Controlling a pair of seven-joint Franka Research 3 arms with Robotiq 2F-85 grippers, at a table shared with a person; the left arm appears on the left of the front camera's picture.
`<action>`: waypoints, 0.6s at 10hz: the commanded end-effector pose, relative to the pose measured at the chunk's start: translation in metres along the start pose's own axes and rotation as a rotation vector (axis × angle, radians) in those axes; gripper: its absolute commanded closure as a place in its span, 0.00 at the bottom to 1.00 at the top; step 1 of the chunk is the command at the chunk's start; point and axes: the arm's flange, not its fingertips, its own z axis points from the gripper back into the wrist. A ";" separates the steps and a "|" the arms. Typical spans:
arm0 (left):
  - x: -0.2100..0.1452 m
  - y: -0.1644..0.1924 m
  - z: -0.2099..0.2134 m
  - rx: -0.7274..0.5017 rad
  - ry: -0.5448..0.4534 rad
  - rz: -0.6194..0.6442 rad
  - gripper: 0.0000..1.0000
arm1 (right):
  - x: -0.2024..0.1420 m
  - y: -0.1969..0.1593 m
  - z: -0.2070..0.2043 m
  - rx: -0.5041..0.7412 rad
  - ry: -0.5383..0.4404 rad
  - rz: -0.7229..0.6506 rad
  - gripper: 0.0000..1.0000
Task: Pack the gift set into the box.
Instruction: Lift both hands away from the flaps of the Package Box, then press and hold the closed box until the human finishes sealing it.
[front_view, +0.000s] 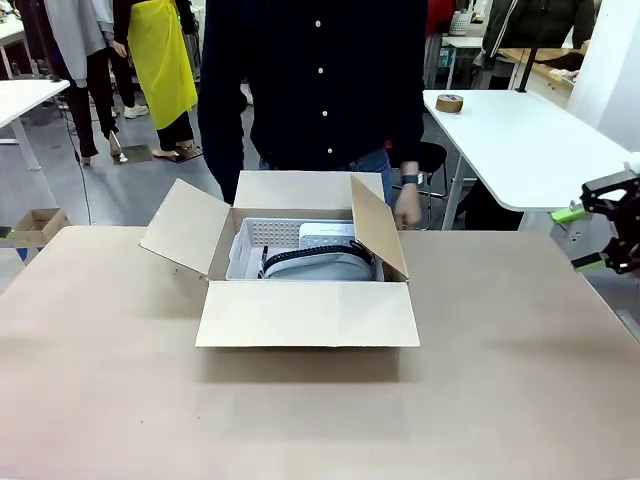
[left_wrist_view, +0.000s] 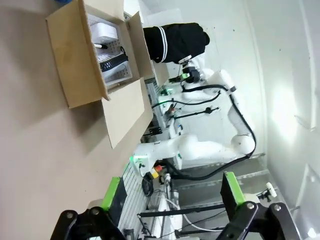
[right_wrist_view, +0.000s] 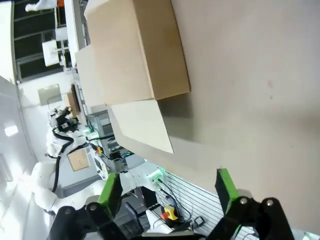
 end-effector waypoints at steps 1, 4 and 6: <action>-0.011 -0.004 -0.008 0.013 -0.009 -0.004 0.00 | -0.005 -0.001 0.008 -0.019 0.007 -0.008 0.00; -0.011 -0.004 -0.008 0.013 -0.009 -0.004 0.00 | -0.005 -0.001 0.008 -0.019 0.007 -0.008 0.00; -0.011 -0.004 -0.008 0.013 -0.009 -0.004 0.00 | -0.005 -0.001 0.008 -0.019 0.007 -0.008 0.00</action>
